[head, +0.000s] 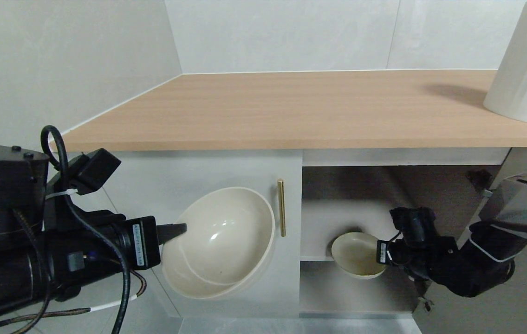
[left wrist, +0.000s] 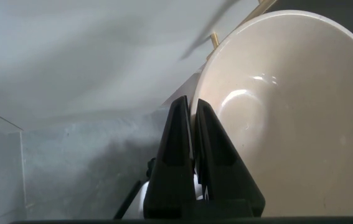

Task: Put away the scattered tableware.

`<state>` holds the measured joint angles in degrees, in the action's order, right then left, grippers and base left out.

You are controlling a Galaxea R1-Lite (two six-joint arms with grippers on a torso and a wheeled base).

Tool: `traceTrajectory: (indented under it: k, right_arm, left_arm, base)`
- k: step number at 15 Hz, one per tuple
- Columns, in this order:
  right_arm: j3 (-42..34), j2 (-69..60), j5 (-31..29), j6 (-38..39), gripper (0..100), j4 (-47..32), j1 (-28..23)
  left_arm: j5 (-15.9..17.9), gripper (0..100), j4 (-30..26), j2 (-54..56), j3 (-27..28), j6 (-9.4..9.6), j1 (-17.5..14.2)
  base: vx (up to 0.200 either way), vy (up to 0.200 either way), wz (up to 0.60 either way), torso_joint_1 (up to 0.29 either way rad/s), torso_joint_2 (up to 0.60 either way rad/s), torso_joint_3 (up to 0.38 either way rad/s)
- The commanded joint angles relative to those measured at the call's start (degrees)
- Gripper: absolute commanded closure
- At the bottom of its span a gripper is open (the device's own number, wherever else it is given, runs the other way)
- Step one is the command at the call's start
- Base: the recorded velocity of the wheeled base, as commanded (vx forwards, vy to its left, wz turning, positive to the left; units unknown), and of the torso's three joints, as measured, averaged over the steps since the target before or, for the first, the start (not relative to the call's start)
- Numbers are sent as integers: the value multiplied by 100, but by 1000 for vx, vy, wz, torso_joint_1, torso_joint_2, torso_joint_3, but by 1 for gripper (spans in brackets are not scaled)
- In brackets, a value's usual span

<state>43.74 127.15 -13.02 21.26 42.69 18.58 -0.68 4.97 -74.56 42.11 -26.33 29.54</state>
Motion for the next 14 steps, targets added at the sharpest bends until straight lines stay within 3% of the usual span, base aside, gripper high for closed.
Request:
traceTrajectory:
  k: [1,7,14]
  right_arm:
    - [214,381,-87,62,100,46,-109]
    - [856,689,-412,590,100,46,-188]
    - [1233,847,-702,634,100,46,-232]
  left_arm:
    - [-2,100,4,-24,-1,-4,-1]
    - [-11,100,4,-59,-1,-4,8]
    - [-2,100,4,-103,-27,-4,-1]
  base:
    - [0,0,0,0,0,0]
    - [0,0,0,0,0,0]
    - [0,0,0,0,0,0]
